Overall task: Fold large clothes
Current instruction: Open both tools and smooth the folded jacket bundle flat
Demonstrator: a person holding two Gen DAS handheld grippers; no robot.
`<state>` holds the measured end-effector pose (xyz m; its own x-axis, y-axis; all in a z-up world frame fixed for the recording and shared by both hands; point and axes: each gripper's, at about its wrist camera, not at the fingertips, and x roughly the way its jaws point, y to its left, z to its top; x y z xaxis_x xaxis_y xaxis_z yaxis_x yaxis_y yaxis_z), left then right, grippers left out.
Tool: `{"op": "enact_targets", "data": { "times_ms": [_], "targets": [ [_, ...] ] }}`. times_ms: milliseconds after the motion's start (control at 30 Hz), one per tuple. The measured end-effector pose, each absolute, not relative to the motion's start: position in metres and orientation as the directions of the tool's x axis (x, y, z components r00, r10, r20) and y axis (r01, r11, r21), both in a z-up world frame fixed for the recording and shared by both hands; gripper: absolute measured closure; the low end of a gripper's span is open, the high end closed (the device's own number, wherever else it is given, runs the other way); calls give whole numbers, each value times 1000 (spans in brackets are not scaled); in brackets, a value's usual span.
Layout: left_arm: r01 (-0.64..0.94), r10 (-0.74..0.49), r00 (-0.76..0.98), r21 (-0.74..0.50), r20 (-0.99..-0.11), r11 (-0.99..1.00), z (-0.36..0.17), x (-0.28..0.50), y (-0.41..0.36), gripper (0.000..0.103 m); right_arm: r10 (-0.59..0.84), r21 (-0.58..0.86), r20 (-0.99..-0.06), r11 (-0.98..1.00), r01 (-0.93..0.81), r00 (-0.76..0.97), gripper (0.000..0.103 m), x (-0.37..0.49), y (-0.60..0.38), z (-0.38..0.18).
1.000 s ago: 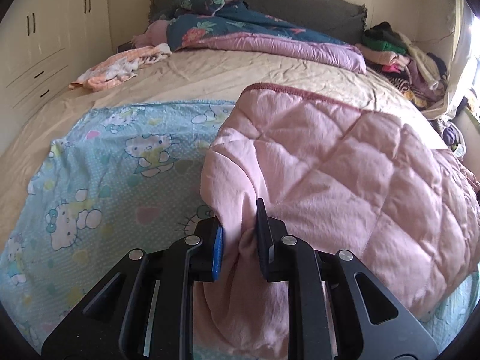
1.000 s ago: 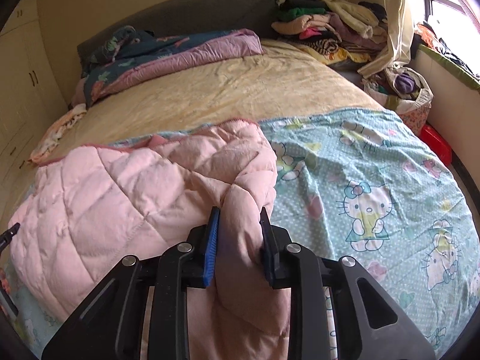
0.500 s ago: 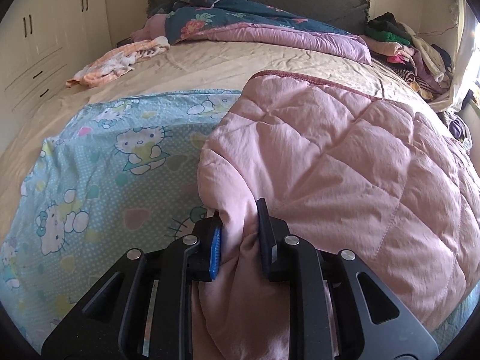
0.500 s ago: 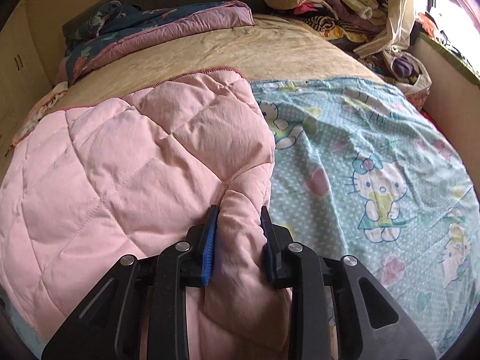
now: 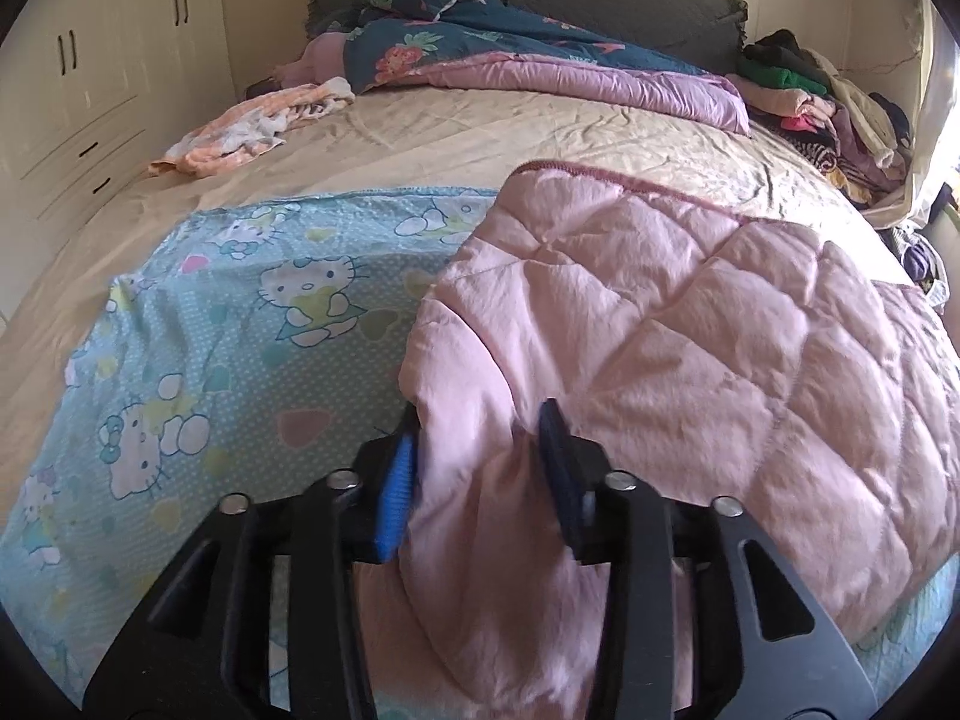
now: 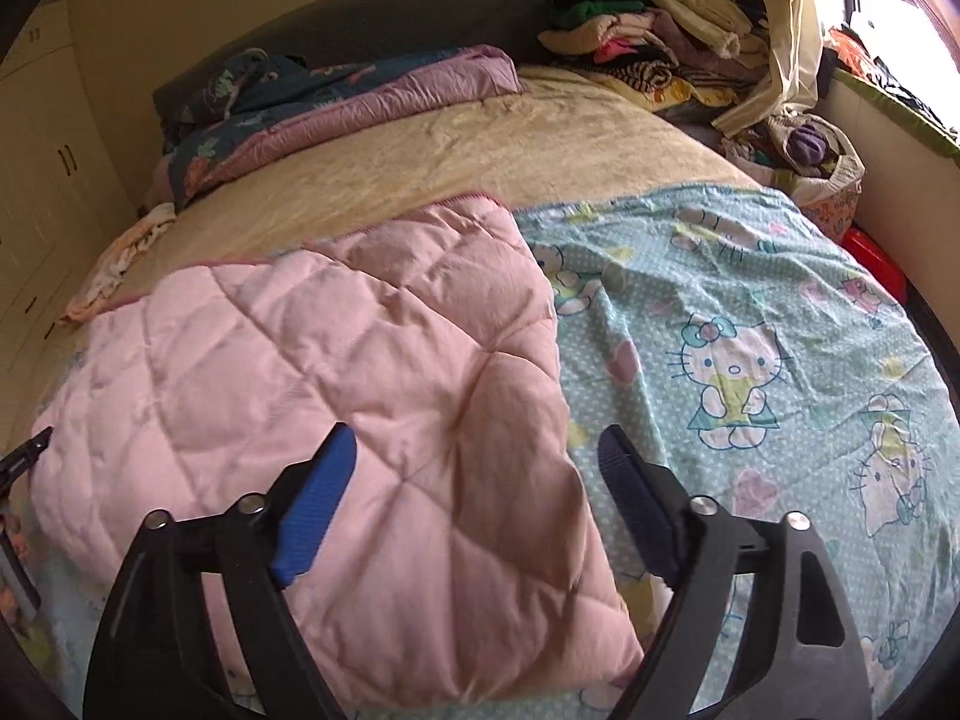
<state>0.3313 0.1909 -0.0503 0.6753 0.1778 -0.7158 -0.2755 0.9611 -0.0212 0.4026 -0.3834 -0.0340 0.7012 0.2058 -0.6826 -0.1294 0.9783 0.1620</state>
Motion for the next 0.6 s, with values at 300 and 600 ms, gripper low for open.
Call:
{"op": "enact_targets", "data": {
  "times_ms": [300, 600],
  "targets": [
    [-253, 172, 744, -34, -646, 967, -19, 289, 155, 27, 340, 195, -658, 939, -284, 672, 12, 368, -332, -25],
    [-91, 33, 664, -37, -747, 995, -60, 324, 84, 18, 273, 131, -796, 949, -287, 540, 6, 407, -280, -82]
  ]
}}
